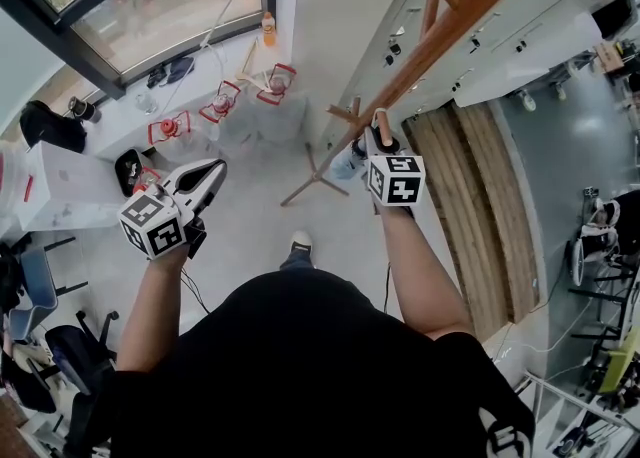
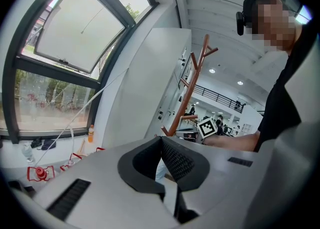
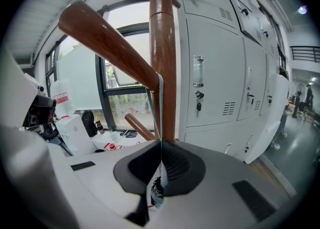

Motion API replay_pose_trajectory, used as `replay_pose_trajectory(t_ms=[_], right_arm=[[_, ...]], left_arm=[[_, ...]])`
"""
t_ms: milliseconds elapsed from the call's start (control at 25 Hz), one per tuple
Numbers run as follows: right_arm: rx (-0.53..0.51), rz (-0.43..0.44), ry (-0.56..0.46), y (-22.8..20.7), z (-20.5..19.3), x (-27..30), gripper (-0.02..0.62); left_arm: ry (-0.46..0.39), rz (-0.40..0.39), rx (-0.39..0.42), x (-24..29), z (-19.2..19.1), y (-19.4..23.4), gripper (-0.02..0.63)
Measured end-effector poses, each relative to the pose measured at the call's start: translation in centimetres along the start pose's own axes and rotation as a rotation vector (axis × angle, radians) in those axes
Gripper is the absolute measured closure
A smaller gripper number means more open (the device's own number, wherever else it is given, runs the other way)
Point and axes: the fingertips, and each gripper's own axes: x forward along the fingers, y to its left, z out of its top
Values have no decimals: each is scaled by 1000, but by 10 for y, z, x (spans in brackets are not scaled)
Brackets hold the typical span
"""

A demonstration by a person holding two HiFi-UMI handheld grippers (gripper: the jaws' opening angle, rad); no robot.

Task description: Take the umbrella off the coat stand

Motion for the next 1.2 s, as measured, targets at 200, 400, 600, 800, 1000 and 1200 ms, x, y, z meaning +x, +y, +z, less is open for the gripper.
replay_pose_trajectory(t_ms=[200, 400, 600, 800, 1000, 1200], right_arm=[[4, 2, 14, 4, 0, -1, 580], [19, 12, 23, 8, -1, -6, 580], [35, 13, 24, 7, -1, -11, 580], [33, 20, 9, 14, 8, -20, 580], [29, 23, 0, 22, 14, -29, 580], [29, 23, -7, 25, 19, -39, 580]], left_arm=[[3, -6, -4, -3, -1, 0, 583], [-5, -5, 0, -9, -1, -2, 583], [-9, -4, 0, -14, 0, -1, 583], [-11, -9, 2, -19, 3, -7, 583], [-16, -16, 10, -24, 8, -16, 583], [-32, -26, 16, -32, 8, -19, 583]])
